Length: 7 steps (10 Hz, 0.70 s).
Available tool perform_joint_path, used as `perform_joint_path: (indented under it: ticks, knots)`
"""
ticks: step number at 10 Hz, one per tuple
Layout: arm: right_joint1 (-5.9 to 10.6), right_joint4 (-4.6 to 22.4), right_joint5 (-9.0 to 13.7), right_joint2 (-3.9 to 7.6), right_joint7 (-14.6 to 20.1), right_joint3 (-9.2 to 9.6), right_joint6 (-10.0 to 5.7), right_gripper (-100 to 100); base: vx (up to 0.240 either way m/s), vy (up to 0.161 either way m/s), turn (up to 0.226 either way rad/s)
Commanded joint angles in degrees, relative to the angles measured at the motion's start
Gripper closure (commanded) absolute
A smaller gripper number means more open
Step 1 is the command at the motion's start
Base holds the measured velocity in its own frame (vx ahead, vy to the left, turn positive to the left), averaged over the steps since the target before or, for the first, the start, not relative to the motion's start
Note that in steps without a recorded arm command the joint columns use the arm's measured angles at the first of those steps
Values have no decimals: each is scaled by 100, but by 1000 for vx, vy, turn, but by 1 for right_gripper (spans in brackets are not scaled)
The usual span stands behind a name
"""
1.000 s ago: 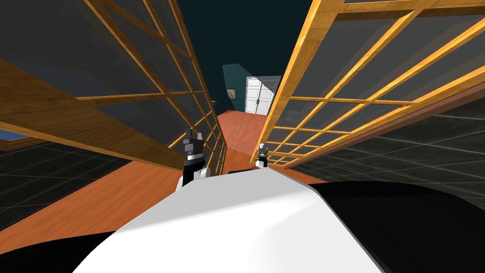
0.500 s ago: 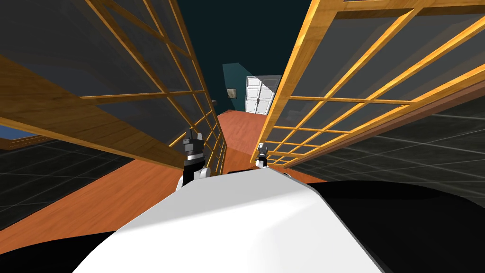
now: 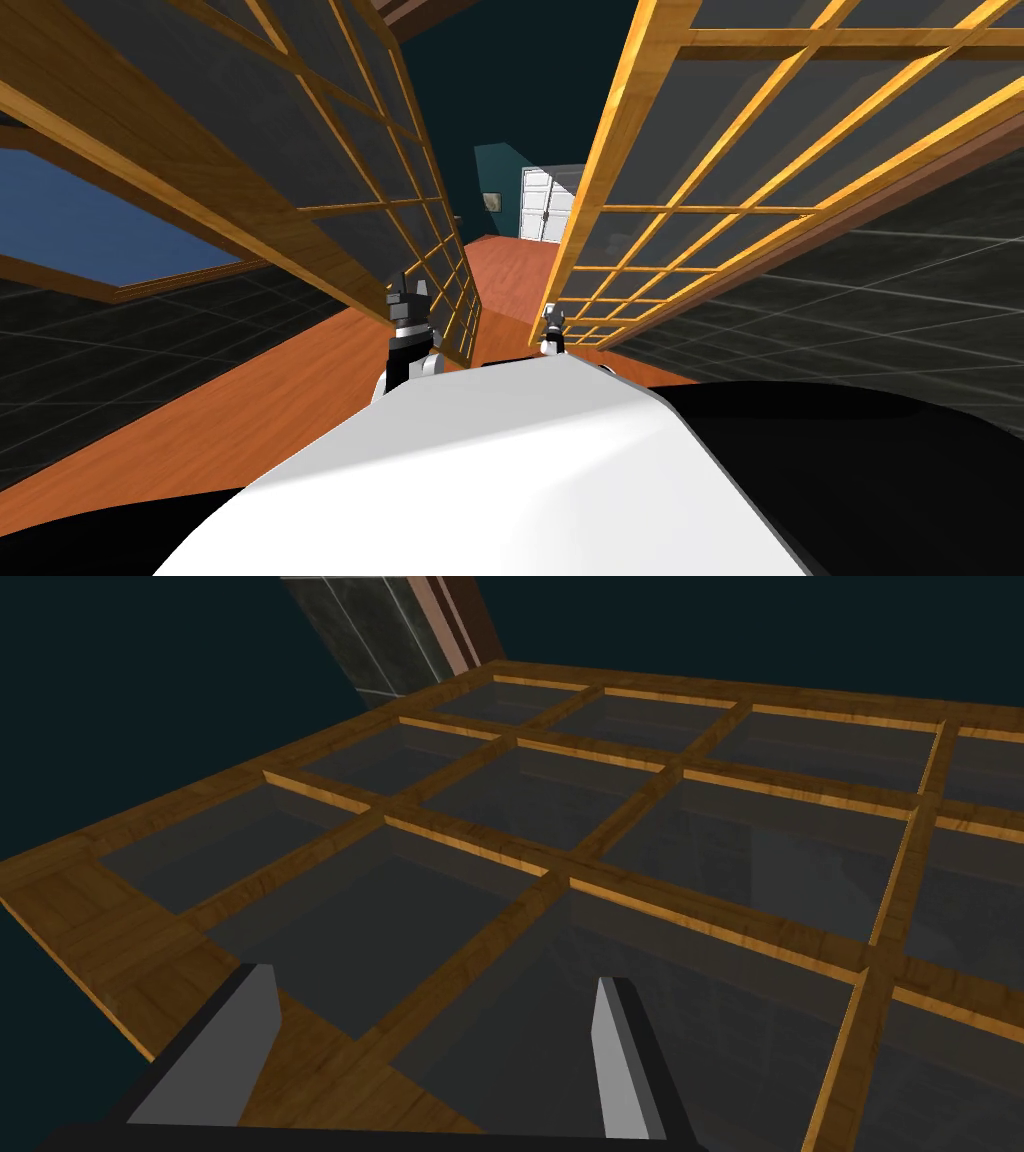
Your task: Pull the door open
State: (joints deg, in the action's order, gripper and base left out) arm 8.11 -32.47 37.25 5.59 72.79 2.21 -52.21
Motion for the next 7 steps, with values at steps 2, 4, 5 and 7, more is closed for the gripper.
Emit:
perform_joint_path:
  ticks: [2,4,5,7]
  knots:
    - [-103,-130,5,249,123,-7,33,100,-56,-4,98]
    - [-119,-129,-14,298,192,31,32,100,-66,-22,68]
    - [-134,-128,-32,346,261,69,32,100,-77,-28,114]
    - [-165,-126,-72,448,406,150,32,100,-88,-3,113]
